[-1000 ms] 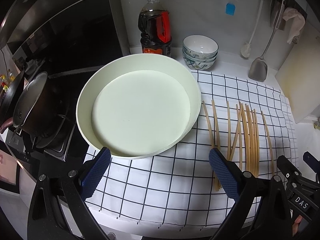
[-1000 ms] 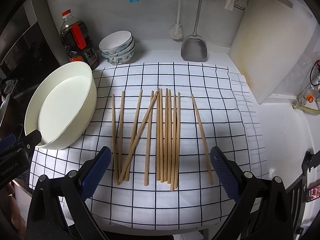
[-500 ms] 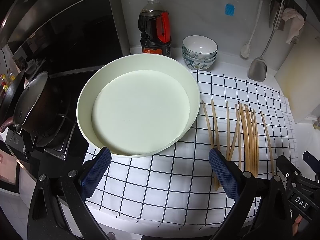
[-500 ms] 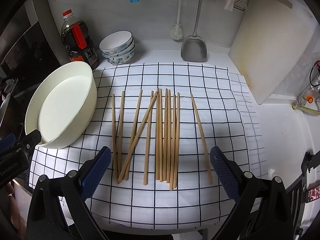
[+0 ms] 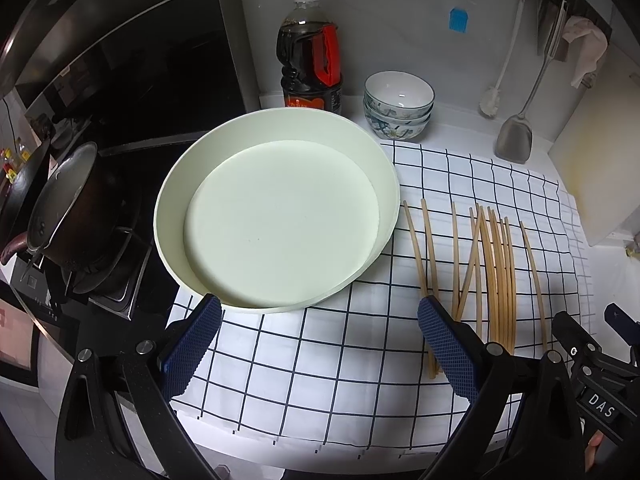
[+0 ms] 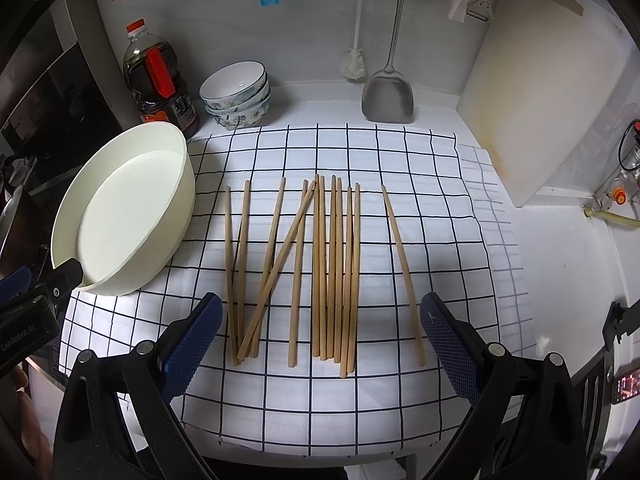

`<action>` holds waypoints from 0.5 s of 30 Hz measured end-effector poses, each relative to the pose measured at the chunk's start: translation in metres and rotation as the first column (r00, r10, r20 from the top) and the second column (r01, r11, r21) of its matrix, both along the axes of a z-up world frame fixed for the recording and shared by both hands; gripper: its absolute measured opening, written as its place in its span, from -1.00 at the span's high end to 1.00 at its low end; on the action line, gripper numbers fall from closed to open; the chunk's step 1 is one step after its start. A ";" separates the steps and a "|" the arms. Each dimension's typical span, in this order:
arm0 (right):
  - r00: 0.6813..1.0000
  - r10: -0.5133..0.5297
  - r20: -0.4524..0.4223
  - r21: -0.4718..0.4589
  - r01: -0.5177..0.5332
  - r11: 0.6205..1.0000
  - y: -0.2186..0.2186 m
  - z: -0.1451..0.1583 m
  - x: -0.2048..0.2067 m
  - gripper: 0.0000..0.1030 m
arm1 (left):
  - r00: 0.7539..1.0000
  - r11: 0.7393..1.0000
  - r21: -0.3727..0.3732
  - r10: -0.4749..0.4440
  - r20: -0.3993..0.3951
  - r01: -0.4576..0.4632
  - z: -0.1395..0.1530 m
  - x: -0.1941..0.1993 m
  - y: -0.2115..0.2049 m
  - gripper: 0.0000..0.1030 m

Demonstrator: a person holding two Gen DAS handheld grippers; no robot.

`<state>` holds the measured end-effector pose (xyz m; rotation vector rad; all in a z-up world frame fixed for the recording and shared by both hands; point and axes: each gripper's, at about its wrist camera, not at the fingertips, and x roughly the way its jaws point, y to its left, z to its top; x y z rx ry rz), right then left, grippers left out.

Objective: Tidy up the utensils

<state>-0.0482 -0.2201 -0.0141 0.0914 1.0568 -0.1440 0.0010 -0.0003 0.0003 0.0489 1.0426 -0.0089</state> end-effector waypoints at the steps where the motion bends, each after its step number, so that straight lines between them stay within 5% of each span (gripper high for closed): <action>1: 1.000 -0.001 0.001 0.000 0.001 1.000 0.000 0.000 -0.001 -0.84 | 1.000 1.000 -0.001 0.000 0.000 0.000 0.000 0.000 0.000 -0.88; 15: 1.000 0.001 0.000 -0.005 -0.001 1.000 0.006 0.002 -0.005 -0.84 | 1.000 1.000 -0.003 -0.001 0.000 0.001 0.001 -0.002 -0.001 -0.88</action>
